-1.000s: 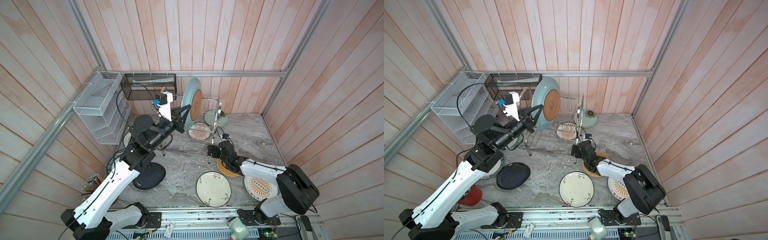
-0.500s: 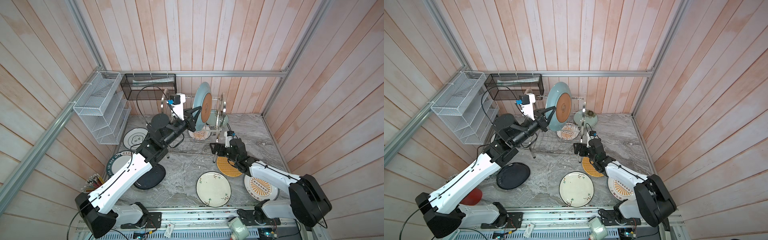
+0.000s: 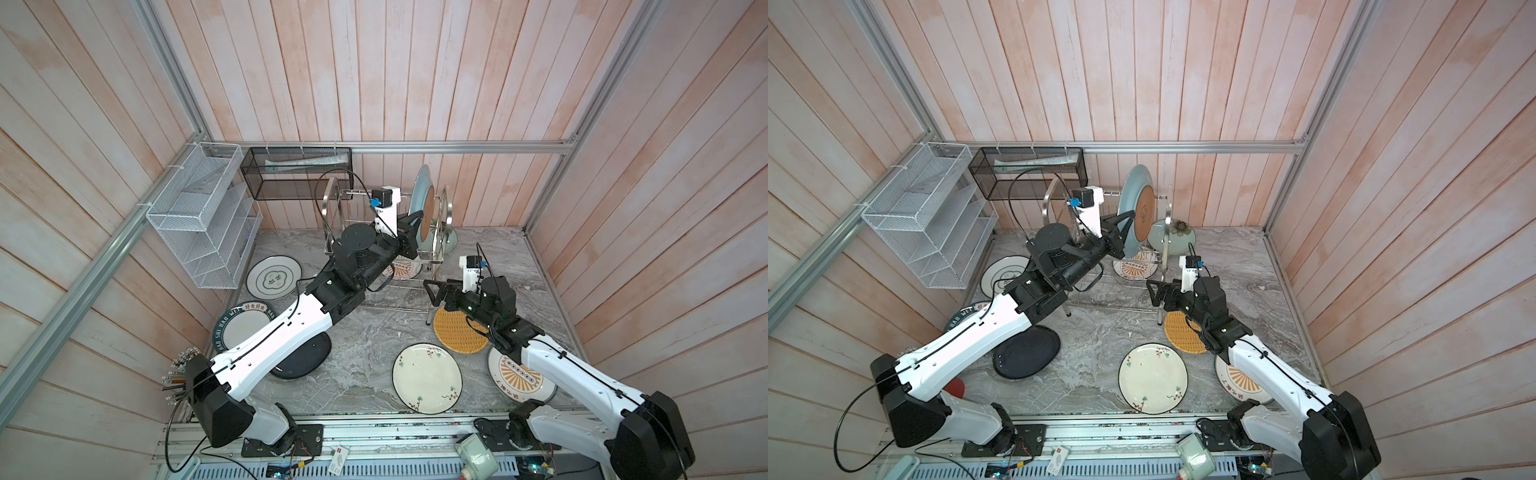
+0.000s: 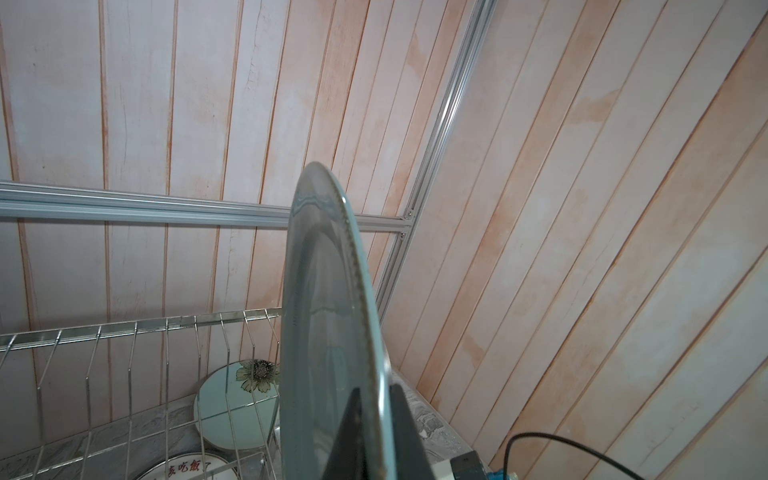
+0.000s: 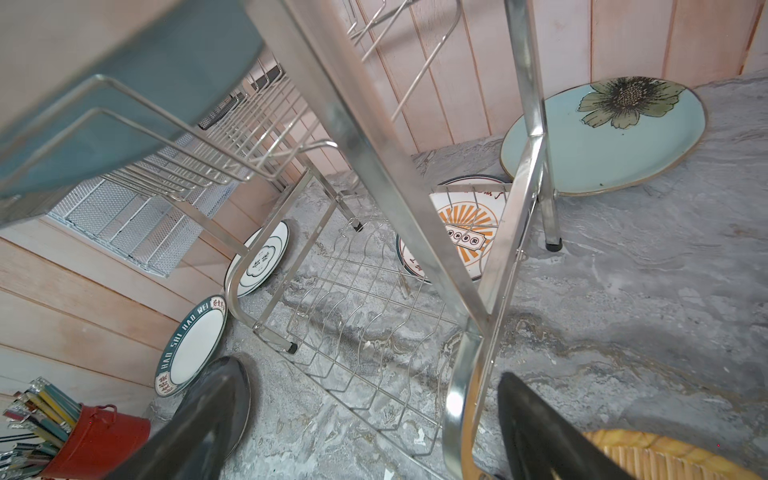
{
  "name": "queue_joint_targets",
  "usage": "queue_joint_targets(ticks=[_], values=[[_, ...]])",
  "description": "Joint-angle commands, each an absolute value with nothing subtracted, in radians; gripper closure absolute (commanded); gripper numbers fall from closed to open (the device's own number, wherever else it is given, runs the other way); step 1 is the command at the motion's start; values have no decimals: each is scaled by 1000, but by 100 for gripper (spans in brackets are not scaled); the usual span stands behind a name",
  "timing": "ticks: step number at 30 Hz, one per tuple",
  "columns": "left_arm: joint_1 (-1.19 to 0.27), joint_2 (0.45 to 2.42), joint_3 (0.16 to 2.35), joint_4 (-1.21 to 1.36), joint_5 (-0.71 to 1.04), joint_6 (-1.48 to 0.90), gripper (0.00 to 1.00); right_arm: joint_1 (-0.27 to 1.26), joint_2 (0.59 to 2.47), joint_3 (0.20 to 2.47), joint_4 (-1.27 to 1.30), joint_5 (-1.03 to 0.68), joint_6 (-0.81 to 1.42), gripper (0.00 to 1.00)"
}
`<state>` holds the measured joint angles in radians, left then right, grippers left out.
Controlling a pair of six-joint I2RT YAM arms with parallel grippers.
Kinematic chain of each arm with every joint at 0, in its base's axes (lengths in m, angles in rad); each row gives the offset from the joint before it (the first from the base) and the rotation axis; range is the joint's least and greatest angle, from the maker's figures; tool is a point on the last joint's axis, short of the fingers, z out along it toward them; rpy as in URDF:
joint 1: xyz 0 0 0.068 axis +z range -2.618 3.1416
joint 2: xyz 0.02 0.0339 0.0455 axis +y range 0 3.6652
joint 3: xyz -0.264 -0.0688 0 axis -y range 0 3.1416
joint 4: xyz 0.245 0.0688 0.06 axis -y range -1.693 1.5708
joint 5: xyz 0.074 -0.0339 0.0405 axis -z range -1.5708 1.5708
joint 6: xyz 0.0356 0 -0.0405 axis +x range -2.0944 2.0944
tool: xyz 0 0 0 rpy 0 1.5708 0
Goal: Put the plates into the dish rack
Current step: 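Carry the plate with the left gripper over the upper rack slots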
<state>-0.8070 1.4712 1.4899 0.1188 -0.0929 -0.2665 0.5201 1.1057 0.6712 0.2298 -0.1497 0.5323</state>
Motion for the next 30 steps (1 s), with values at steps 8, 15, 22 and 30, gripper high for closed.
queue_joint_targets(ticks=[8, 15, 22, 30], values=[[-884, 1523, 1662, 282, -226, -88, 100, 494, 1095, 622, 212, -201, 561, 2], [-892, 1552, 1665, 280, -266, -105, 100, 473, 1086, 611, 216, -216, 575, 2], [-894, 1578, 1664, 284, -267, -115, 100, 466, 1079, 604, 213, -222, 581, 2], [-894, 1601, 1661, 275, -298, -121, 100, 463, 1088, 598, 229, -235, 592, 2]])
